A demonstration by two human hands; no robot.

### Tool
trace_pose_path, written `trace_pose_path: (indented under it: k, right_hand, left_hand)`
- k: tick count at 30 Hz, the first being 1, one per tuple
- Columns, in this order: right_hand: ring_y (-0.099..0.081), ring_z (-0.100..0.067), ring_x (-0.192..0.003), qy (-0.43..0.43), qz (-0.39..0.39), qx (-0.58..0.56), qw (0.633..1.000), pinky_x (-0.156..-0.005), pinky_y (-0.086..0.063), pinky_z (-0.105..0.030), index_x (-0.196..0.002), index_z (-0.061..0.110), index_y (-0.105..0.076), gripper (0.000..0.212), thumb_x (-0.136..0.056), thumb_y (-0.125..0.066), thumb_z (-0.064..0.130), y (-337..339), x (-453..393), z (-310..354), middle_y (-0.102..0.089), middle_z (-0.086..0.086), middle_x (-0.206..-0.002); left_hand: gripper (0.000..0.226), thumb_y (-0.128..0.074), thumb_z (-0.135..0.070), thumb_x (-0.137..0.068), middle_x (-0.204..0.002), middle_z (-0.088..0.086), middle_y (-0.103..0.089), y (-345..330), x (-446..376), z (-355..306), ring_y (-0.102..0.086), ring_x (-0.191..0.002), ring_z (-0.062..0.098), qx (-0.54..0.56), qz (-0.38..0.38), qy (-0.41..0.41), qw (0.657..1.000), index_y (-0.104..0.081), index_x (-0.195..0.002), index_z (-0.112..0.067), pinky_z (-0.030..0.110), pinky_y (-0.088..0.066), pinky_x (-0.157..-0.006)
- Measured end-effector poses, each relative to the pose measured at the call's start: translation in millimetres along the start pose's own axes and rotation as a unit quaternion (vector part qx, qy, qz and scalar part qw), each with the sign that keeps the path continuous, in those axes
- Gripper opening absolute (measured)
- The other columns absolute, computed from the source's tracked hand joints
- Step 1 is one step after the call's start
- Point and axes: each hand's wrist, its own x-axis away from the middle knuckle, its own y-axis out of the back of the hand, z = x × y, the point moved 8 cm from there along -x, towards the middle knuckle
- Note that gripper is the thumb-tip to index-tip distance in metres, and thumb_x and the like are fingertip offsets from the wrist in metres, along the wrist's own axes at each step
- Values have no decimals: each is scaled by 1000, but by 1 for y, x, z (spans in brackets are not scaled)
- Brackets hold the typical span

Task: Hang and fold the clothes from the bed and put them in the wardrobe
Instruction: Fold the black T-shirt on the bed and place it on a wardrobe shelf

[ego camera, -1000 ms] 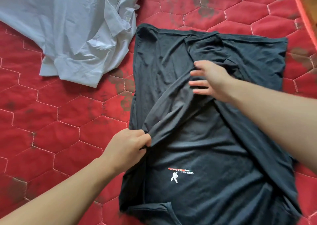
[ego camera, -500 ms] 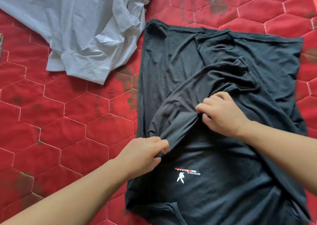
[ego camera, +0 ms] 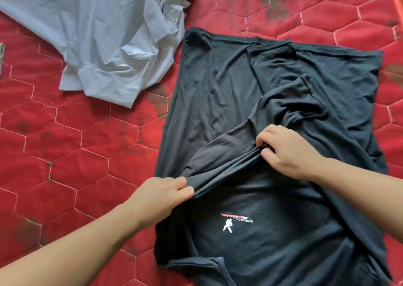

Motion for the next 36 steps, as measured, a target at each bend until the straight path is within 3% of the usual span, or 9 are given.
trace_pose_path:
  k: [5, 9, 13, 16, 20, 21, 24, 29, 36]
  right_hand:
    - [-60, -34, -86, -94, -39, -63, 993, -81, -48, -44, -122, 24, -48, 32, -90, -47, 24, 11, -24, -22, -53, -4, -99]
    - [-61, -40, -99, -184, 28, -17, 982, -82, -45, -43, -142, 35, -26, 54, -93, -46, 28, 3, -47, -40, -64, -18, -110]
    - [-58, -35, -93, -180, -23, 5, 983, -71, -39, -36, -105, 25, -49, 14, -91, -49, 30, 15, -57, -39, -63, -9, -101]
    - [-53, -27, -95, -107, -116, -54, 986, -77, -45, -38, -98, 22, -56, 11, -88, -55, 25, 37, -55, -32, -52, 0, -97]
    - [-43, -37, -119, -250, -194, 19, 948, -96, -38, -50, -129, 20, -49, 50, -82, -62, 29, 62, -40, -86, -45, -12, -130]
    - [-41, -37, -124, -336, -173, 8, 926, -100, -35, -51, -134, 20, -44, 58, -82, -63, 38, 63, -33, -110, -44, -13, -135]
    - [-51, -34, -119, -436, -104, -75, 891, -100, -36, -46, -119, 18, -53, 47, -83, -63, 47, 55, -20, -152, -59, -12, -124]
    - [-55, -27, -90, -315, -243, -131, 908, -81, -37, -28, -101, 12, -65, 19, -90, -60, 26, 98, -42, -154, -62, -13, -94]
    - [-58, -29, -91, -291, -336, -102, 890, -83, -40, -33, -101, 11, -62, 22, -92, -51, 28, 142, -79, -184, -67, -12, -98]
  left_hand:
    - [37, -48, -62, -82, -78, -10, -58, -14, -7, 15, -58, -73, 12, 164, 47, 124, 977, -61, -84, -27, 30, -48, -63]
    - [13, -65, -34, -87, -81, -10, -55, 5, -30, 61, -51, -78, 12, 260, -135, 313, 903, -56, -94, -27, 34, -45, -76]
    - [18, -68, -42, -83, -77, -12, -62, -9, -53, 68, -61, -81, 15, 246, -29, 358, 900, -57, -90, -30, 31, -48, -73]
    - [19, -68, -27, -85, -63, -13, -55, 0, -62, 76, -53, -64, 4, 320, -82, 339, 881, -55, -71, -26, 17, -38, -61]
    - [25, -54, -13, -96, -61, -6, -52, -16, -51, 92, -50, -50, 8, 681, -134, 414, 590, -49, -73, -21, 18, -41, -47]
    - [24, -52, -13, -98, -60, -7, -52, -20, -46, 95, -50, -46, 9, 692, -125, 431, 566, -47, -75, -21, 17, -41, -44]
    - [24, -50, -15, -100, -62, -7, -48, -23, -38, 102, -43, -43, 7, 663, -97, 444, 595, -45, -78, -22, 15, -37, -38]
    - [15, -51, -16, -100, -51, -10, -36, -23, -44, 106, -28, -42, 5, 606, -88, 413, 674, -46, -86, -19, 18, -25, -39]
    - [16, -55, -21, -98, -49, 5, -44, -17, -67, 121, -36, -47, 14, 567, -198, 401, 692, -50, -84, -27, 25, -27, -45]
